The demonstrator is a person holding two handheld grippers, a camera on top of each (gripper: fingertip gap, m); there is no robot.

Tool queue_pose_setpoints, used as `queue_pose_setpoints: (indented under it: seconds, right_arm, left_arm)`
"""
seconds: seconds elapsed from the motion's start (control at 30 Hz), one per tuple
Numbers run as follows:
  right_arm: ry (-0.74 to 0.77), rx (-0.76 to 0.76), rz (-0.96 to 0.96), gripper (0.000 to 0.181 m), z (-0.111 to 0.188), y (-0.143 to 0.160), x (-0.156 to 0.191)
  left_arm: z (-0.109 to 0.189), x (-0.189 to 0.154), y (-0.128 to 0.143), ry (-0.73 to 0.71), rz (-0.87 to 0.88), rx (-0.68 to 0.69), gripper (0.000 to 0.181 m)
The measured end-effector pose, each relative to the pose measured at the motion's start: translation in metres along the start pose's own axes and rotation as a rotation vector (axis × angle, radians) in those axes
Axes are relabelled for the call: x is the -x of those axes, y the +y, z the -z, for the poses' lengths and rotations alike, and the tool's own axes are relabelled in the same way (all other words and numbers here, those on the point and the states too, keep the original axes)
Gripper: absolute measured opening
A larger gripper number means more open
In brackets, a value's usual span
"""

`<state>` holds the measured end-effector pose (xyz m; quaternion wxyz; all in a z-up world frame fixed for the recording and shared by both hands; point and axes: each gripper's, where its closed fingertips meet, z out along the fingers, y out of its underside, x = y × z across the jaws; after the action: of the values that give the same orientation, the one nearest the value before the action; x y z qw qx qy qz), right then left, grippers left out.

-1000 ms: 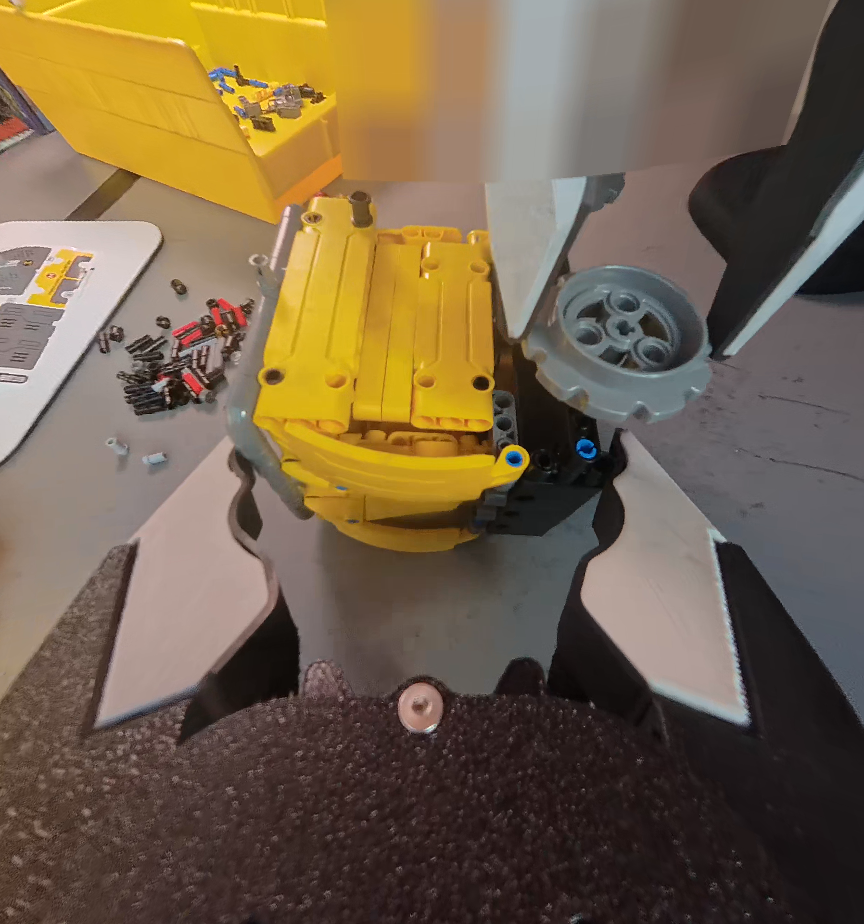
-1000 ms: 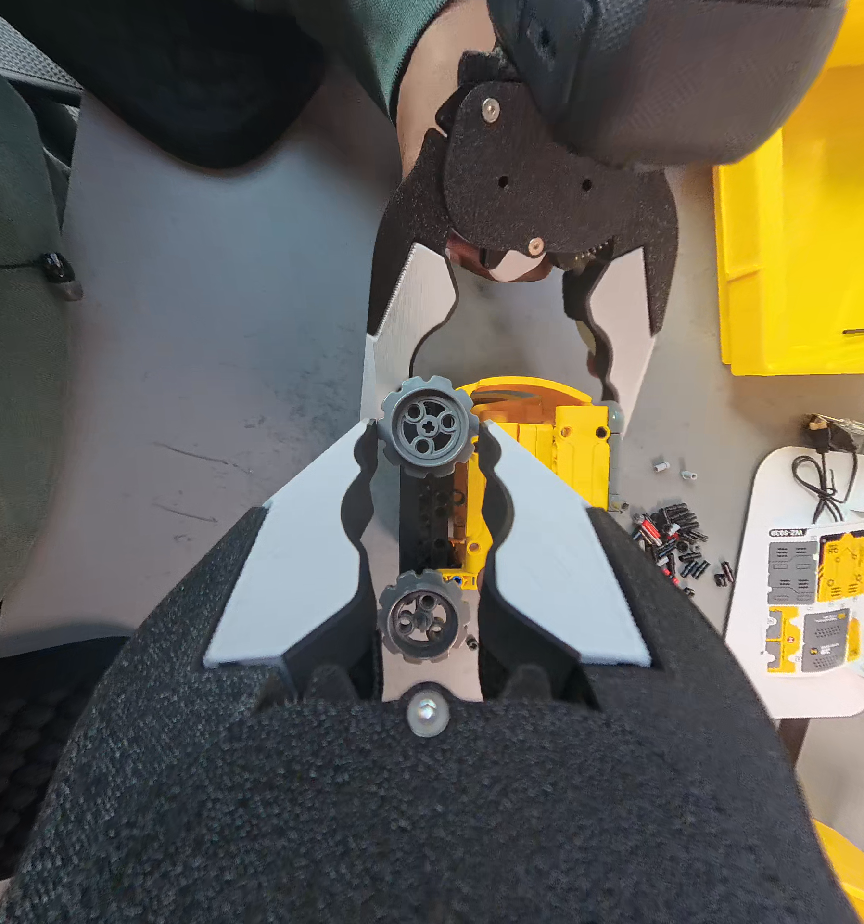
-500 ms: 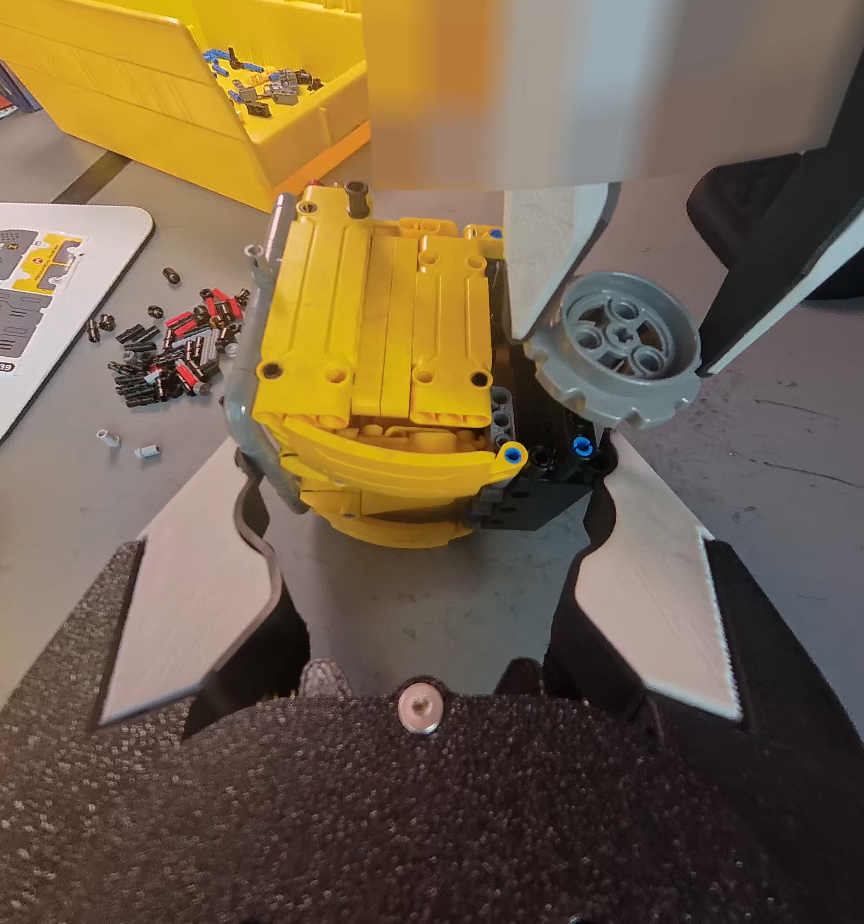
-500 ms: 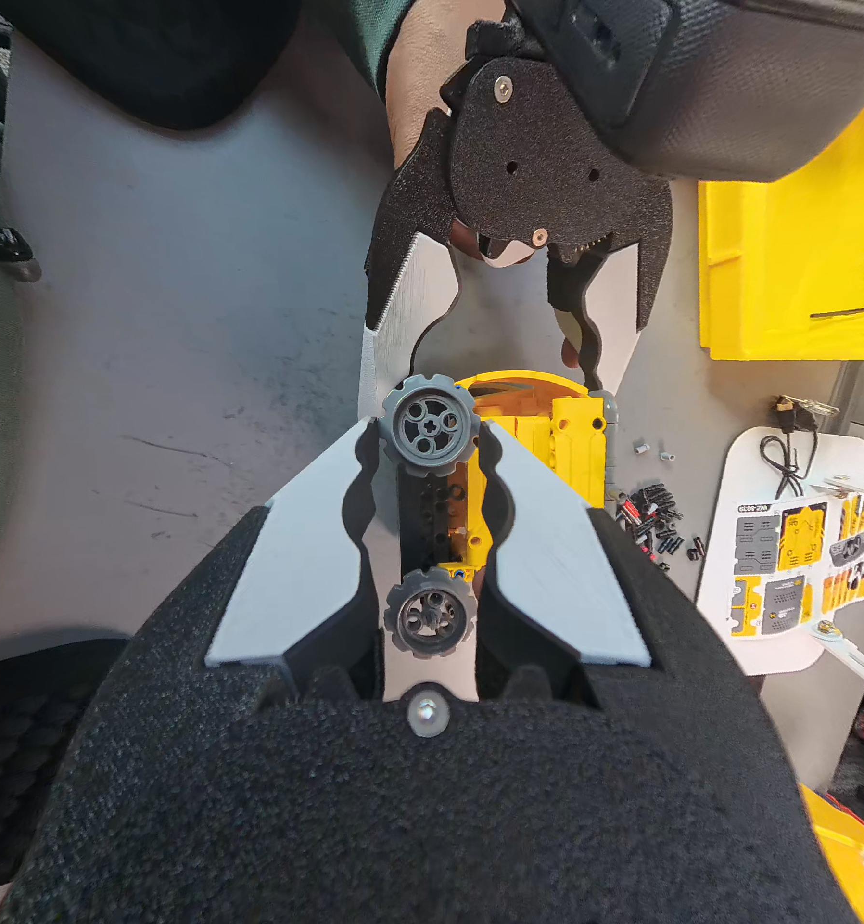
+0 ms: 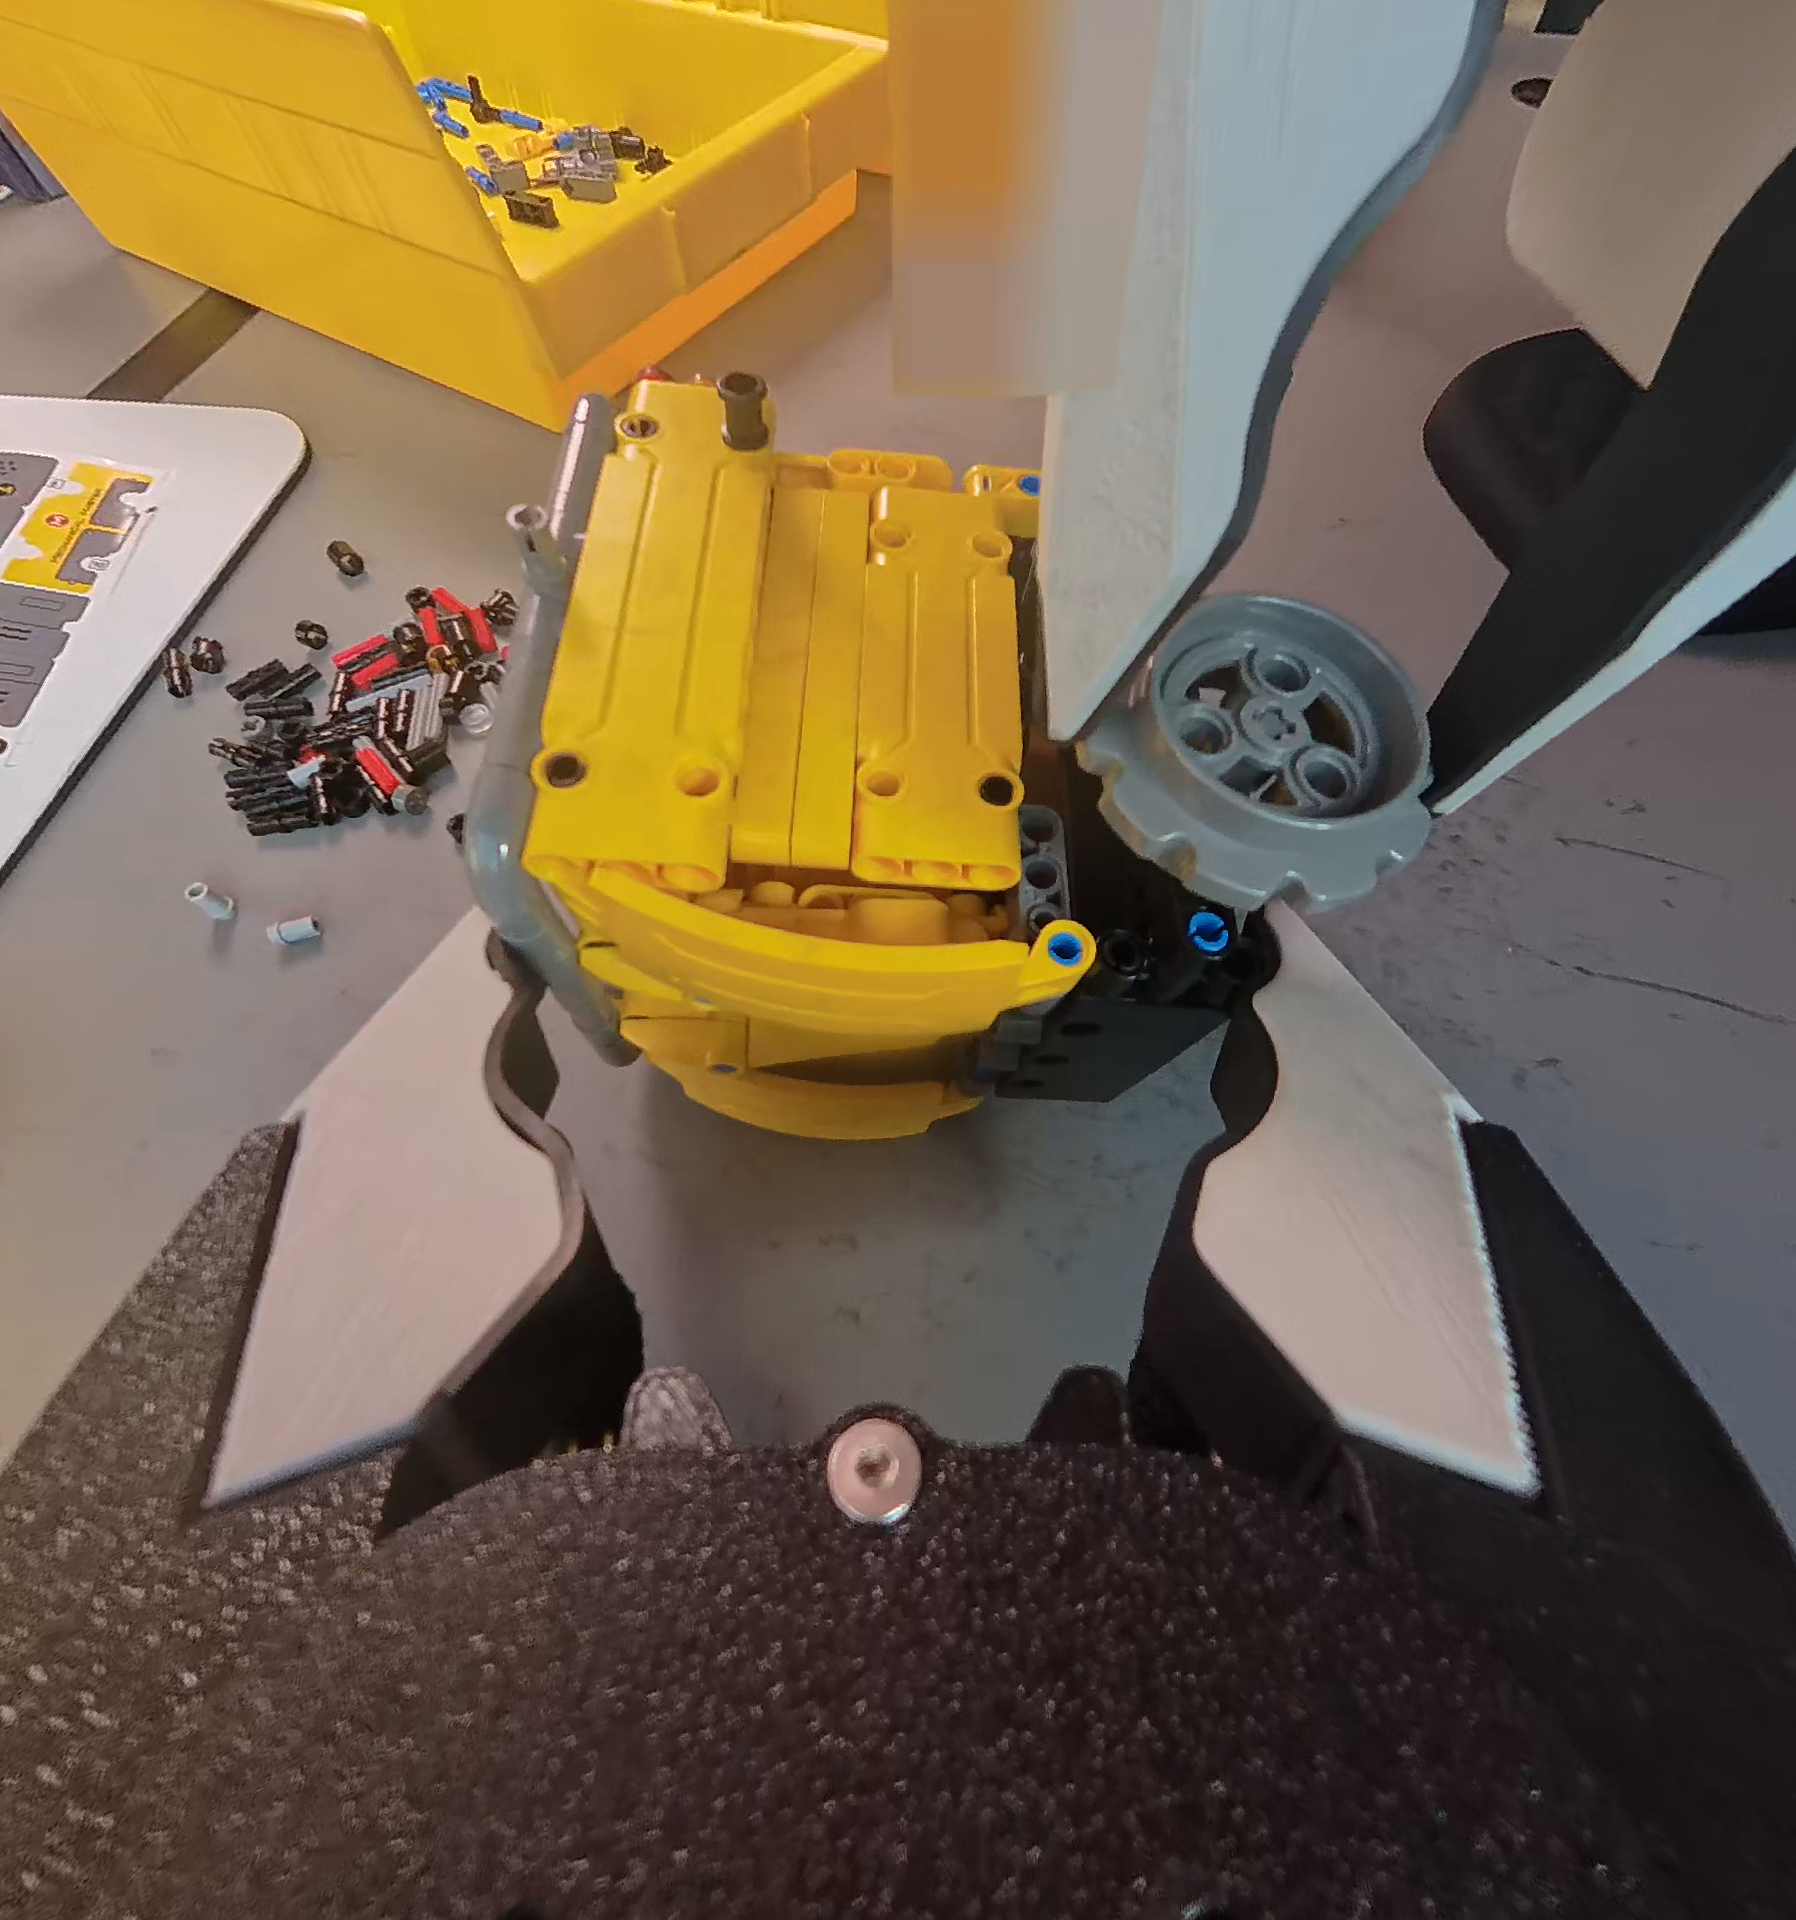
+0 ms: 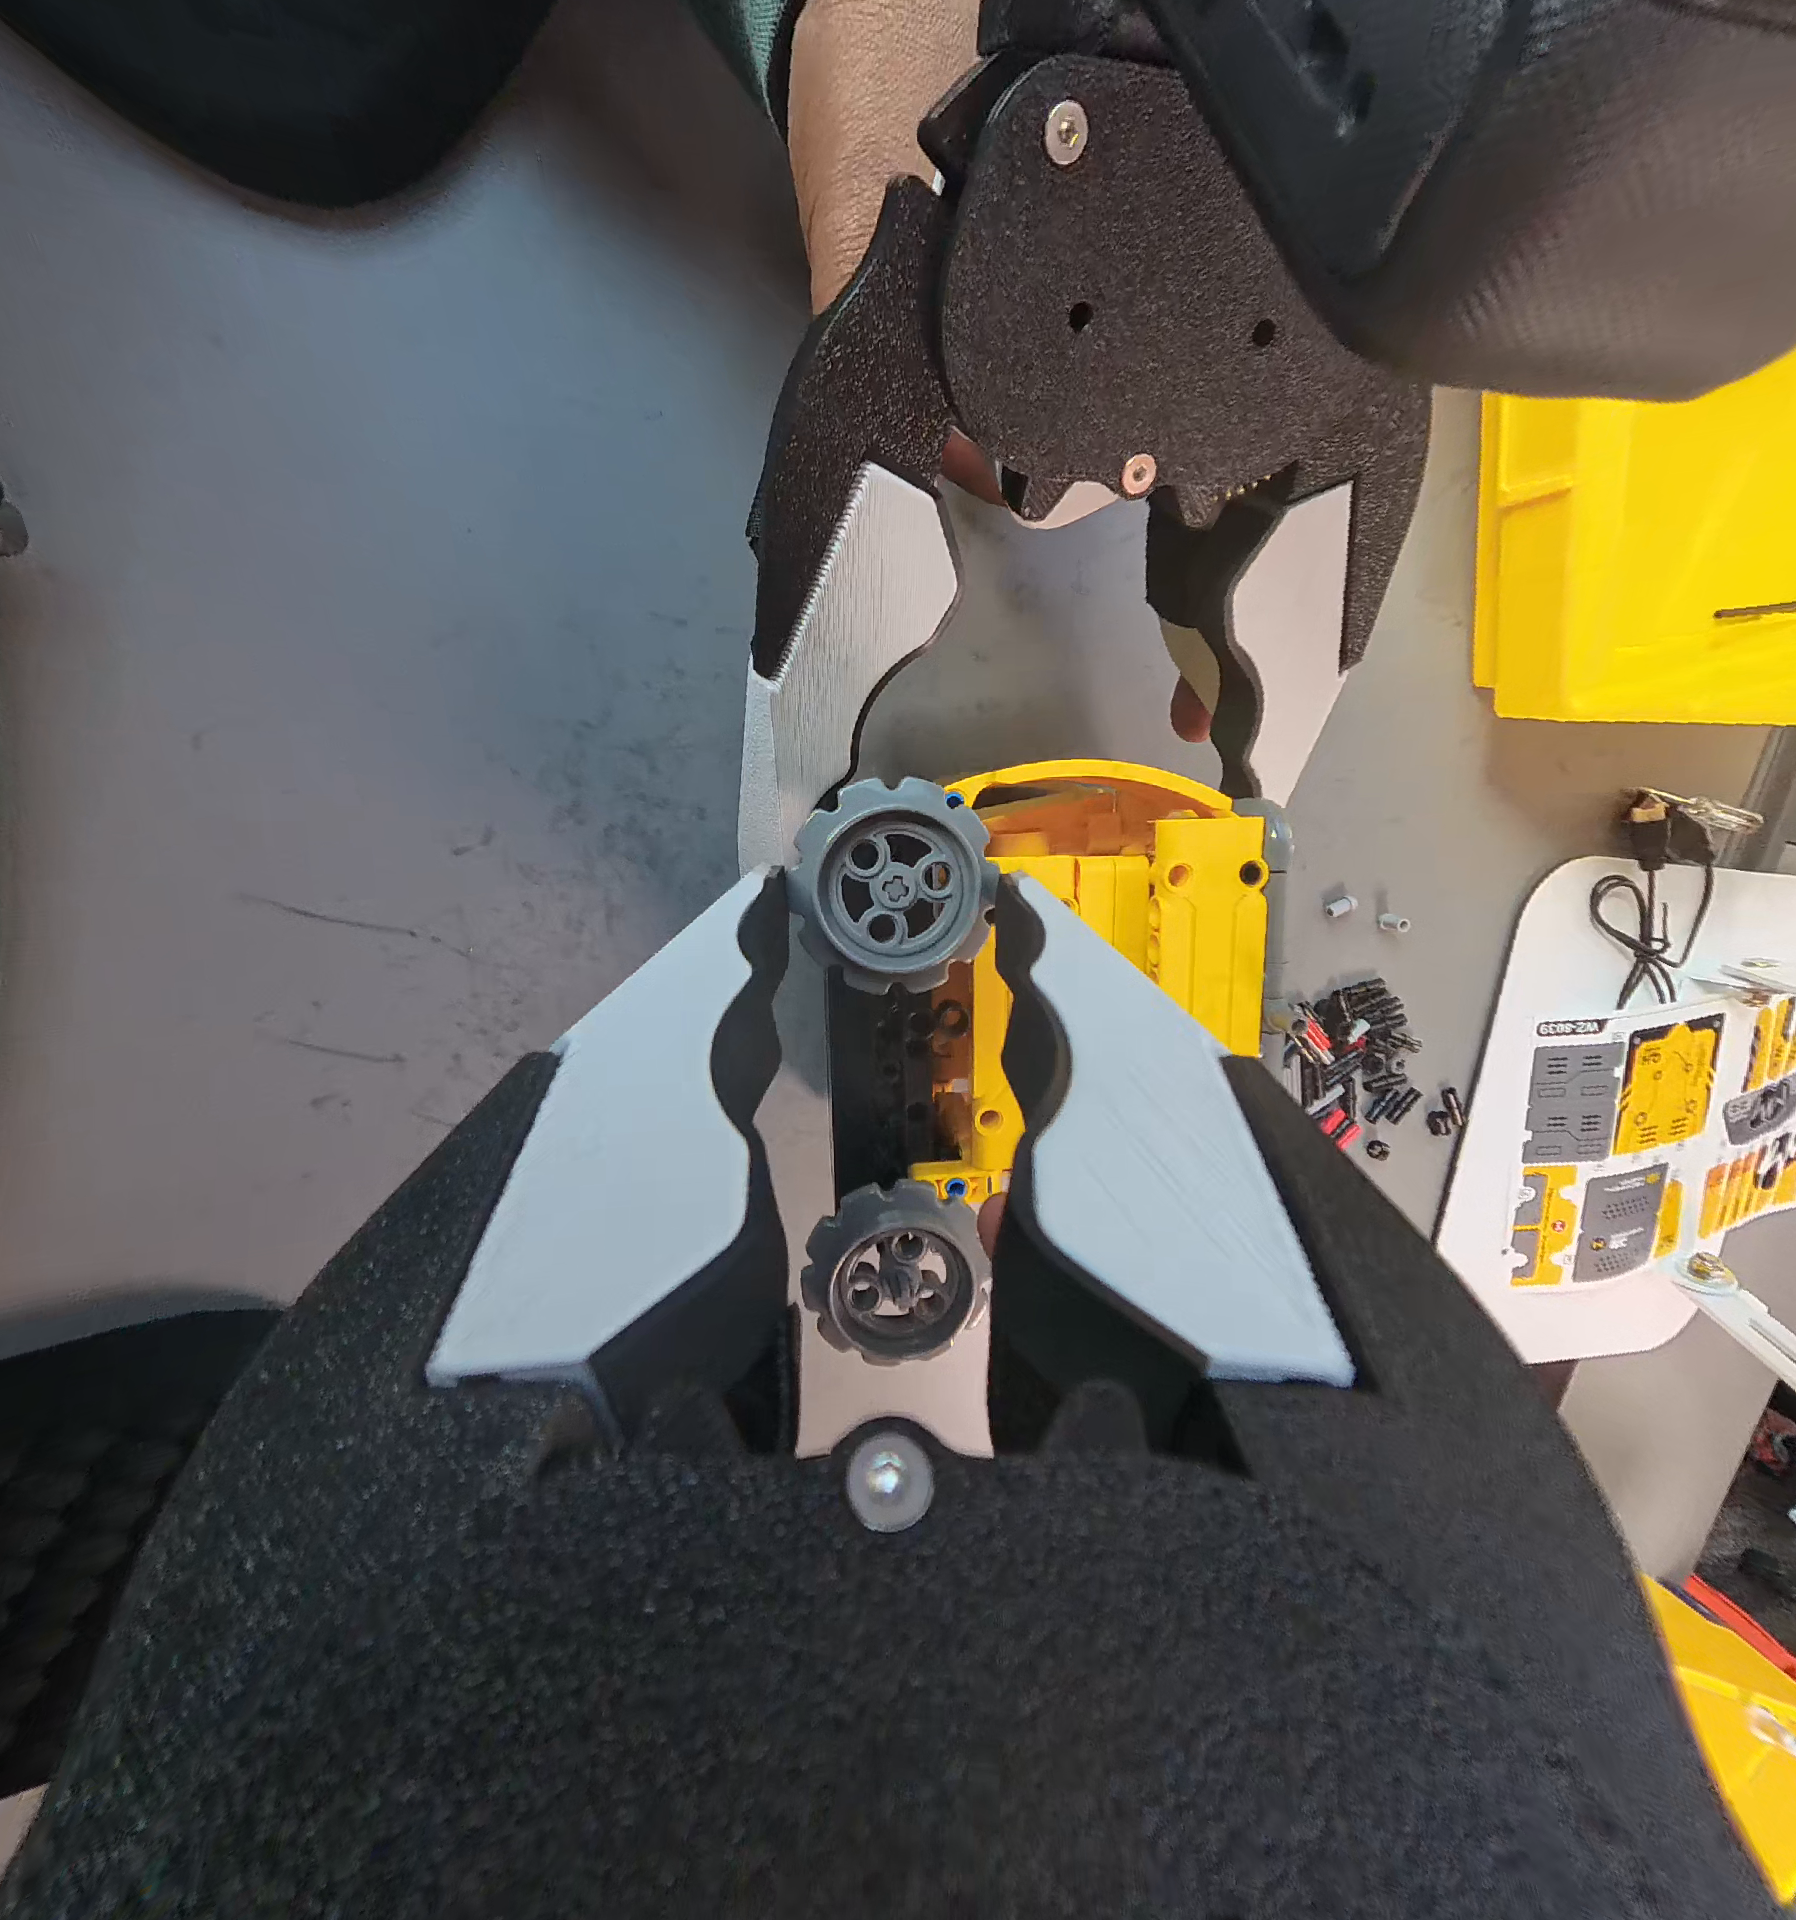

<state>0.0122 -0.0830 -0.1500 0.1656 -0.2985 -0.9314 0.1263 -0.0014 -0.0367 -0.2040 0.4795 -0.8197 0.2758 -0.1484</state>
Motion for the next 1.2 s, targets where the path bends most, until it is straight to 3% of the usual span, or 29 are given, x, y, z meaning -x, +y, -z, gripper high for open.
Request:
queue_pose_setpoints:
  seconds: [0.3,0.6,0.8,1.2]
  right_arm:
    - [0.024,0.064,0.043,0.039,-0.007,0.003,-0.004]
    - [0.063,0.021,0.033,0.04,-0.005,0.0,-0.007]
    - [-0.057,-0.071,-0.082,0.045,0.013,-0.01,-0.005]
    - [-0.094,0.047,-0.026,0.03,0.004,-0.004,0.001]
  left_arm:
    - [0.0,0.0,0.0,0.003,0.014,0.0,0.129]
    - [0.001,0.002,0.0,0.001,0.029,-0.011,0.13]
    - [0.002,0.001,0.0,-0.012,0.005,-0.013,0.13]
    - [0.001,0.0,0.0,-0.022,-0.013,-0.005,0.13]
